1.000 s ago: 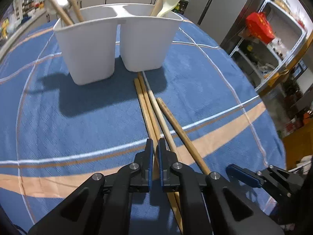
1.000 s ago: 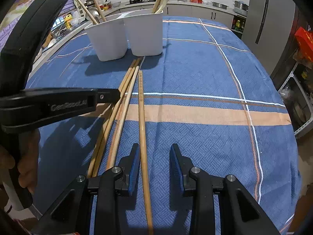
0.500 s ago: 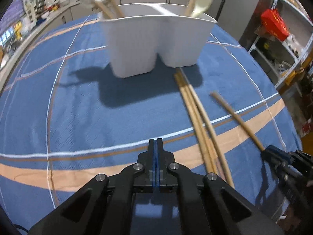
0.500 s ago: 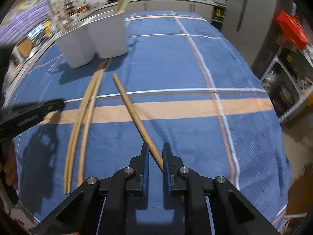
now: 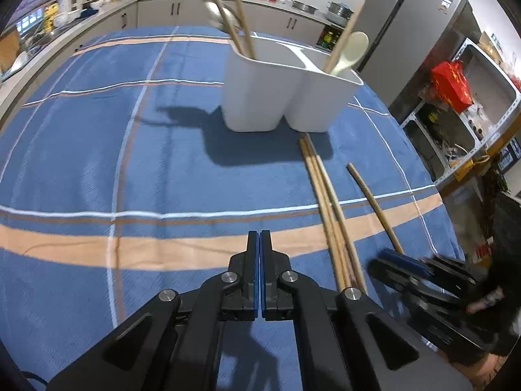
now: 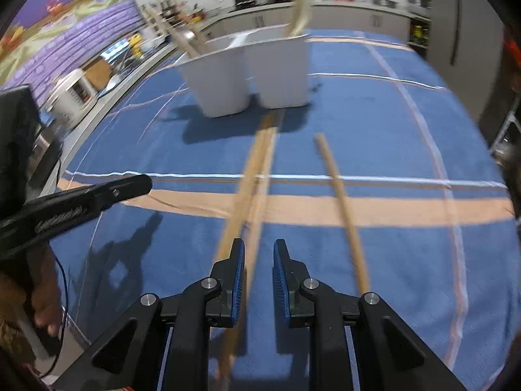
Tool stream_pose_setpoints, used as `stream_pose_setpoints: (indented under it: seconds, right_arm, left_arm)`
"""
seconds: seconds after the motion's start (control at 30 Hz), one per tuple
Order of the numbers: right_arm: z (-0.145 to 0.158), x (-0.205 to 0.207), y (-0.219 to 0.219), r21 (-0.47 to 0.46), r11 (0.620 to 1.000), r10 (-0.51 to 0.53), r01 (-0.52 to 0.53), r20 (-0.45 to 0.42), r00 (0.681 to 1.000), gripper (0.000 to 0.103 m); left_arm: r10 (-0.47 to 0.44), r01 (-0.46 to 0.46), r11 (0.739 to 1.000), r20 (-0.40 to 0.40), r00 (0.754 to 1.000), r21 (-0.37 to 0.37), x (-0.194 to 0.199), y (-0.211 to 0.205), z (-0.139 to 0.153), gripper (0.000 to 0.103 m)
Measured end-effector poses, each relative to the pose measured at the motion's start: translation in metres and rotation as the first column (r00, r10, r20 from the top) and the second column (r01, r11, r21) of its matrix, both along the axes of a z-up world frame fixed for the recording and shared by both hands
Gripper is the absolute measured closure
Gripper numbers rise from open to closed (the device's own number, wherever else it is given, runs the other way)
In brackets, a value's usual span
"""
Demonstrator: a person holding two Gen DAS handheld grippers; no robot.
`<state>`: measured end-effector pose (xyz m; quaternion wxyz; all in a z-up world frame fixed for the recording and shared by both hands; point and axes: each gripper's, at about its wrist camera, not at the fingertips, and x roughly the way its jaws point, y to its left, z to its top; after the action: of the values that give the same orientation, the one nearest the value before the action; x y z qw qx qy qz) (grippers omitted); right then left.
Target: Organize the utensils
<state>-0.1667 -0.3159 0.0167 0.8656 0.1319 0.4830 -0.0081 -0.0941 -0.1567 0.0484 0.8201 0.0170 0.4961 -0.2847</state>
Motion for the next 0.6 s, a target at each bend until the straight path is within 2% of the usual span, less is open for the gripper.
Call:
stream_pose_setpoints:
  seconds: [0.1, 0.13, 0.23, 0.3, 0.33, 0.47, 0.5, 0.6]
  right_arm:
    - [-0.005, 0.015, 0.006, 0.001, 1.000, -0.005, 0.005, -0.020, 1.000, 0.085]
    - [-0.005, 0.020, 0.014, 0.024, 1.000, 0.021, -0.020, -0.031, 0.999, 0.089]
    - [-0.005, 0.021, 0.041, 0.056, 0.992, 0.115, -0.113, -0.036, 0.993, 0.090]
    - [-0.007, 0.020, 0.044, 0.100, 0.987, 0.129, -0.125, -0.039, 0.991, 0.091]
    - [-0.007, 0.018, 0.037, 0.118, 0.989, 0.098, -0.093, -0.039, 0.994, 0.093]
    - [-0.007, 0.008, 0.004, 0.038, 0.999, -0.036, 0.039, -0.060, 0.998, 0.096]
    - [-0.006, 0.002, -0.005, 0.043, 0.997, -0.062, 0.065, -0.068, 0.996, 0.096]
    - [-0.006, -0.012, -0.014, 0.035, 0.996, -0.083, 0.086, -0.072, 0.994, 0.096]
  left_arm:
    - [0.036, -0.036, 0.999, 0.012, 0.999, 0.009, -0.003, 0.015, 0.000, 0.103]
    - [0.047, -0.047, 0.999, 0.010, 0.999, 0.009, -0.004, 0.016, -0.001, 0.103]
    - [0.091, -0.091, 0.996, -0.003, 0.996, 0.010, -0.001, 0.032, -0.004, 0.103]
    - [0.110, -0.110, 0.994, -0.004, 0.994, 0.013, 0.000, 0.039, -0.006, 0.103]
    - [0.114, -0.114, 0.993, -0.005, 0.993, 0.011, 0.001, 0.040, -0.006, 0.103]
    - [0.112, -0.112, 0.994, -0.007, 0.994, 0.002, 0.001, 0.039, -0.007, 0.103]
    - [0.105, -0.105, 0.994, -0.013, 0.994, -0.004, 0.001, 0.035, -0.007, 0.103]
    - [0.074, -0.074, 0.997, -0.027, 0.997, -0.009, 0.000, 0.022, -0.009, 0.103]
